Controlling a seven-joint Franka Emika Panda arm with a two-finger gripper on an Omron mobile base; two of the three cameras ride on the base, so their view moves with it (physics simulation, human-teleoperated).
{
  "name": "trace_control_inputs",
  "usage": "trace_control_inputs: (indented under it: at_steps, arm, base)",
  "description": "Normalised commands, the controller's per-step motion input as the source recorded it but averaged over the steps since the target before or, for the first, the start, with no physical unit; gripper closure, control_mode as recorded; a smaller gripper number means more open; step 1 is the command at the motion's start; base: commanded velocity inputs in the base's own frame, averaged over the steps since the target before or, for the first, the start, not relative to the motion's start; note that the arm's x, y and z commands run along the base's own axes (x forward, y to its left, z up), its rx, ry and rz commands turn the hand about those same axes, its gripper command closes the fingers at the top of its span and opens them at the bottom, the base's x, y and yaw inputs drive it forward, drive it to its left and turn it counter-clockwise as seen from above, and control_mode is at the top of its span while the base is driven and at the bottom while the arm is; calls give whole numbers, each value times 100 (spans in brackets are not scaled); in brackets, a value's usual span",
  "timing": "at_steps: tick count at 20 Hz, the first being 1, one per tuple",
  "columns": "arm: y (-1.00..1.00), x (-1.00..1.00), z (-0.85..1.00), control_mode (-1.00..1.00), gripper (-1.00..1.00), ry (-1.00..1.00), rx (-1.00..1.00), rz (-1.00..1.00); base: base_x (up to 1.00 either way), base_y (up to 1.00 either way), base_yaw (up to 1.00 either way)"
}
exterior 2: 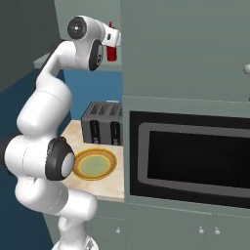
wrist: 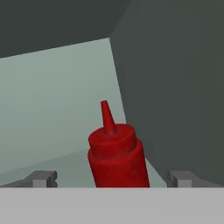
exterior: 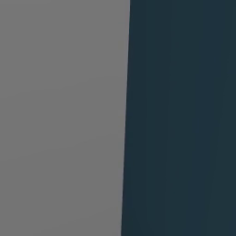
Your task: Move the hot dog bun to the plate on the dining table and place the condiment next to that plate. Then navigate to the fridge and take the sausage and place it on the plate as well.
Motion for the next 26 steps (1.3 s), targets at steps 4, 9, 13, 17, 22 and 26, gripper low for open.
trace_control_inputs:
  at_steps: [4, 9, 13, 17, 22, 26]
  arm:
    - [-6, 25, -27, -100, -100, 0, -3, 0]
    - [-1, 0, 0, -100, -100, 0, -14, 0]
    - [0, 1, 0, -100, -100, 0, -16, 0]
    - [0, 12, -1, -100, -100, 0, -11, 1]
    - [-3, 25, -12, -100, -100, 0, 0, 0]
    - [0, 32, -4, -100, -100, 0, 0, 0]
  base:
    - [0, 0, 0]
    - [0, 0, 0]
    - [0, 0, 0]
    - [0, 0, 0]
    - [0, 0, 0]
    - [0, 0, 0]
